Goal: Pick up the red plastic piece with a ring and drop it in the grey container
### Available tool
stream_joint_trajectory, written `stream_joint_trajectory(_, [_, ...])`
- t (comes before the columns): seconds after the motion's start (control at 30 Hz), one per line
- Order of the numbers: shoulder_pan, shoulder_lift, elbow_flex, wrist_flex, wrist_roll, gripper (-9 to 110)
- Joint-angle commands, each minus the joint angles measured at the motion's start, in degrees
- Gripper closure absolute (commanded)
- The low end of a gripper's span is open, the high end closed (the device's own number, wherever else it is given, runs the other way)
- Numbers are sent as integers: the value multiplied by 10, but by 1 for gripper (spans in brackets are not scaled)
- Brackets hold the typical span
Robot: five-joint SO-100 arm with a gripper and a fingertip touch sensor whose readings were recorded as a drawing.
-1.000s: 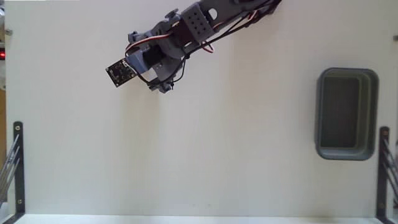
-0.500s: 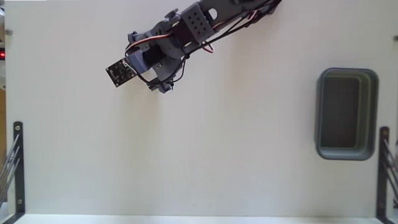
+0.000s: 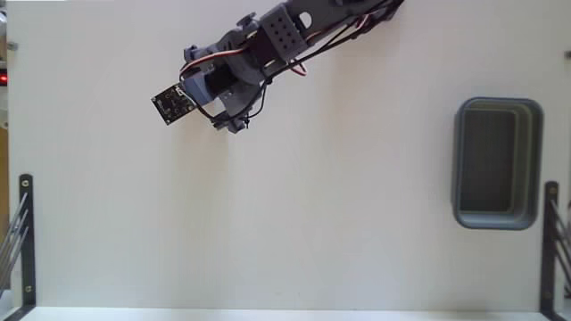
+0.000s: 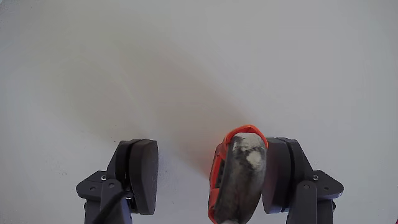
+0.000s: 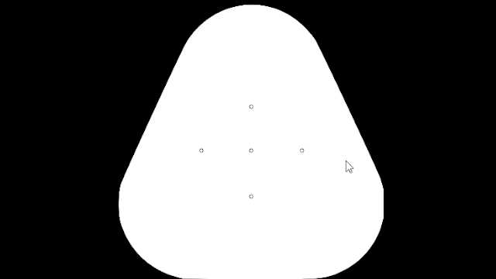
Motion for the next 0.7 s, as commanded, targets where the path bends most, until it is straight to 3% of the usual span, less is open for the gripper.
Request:
stream_joint_trajectory(0.0, [14, 12, -2, -5, 3, 3])
stream_joint_trajectory(0.67, [14, 12, -2, -5, 3, 9])
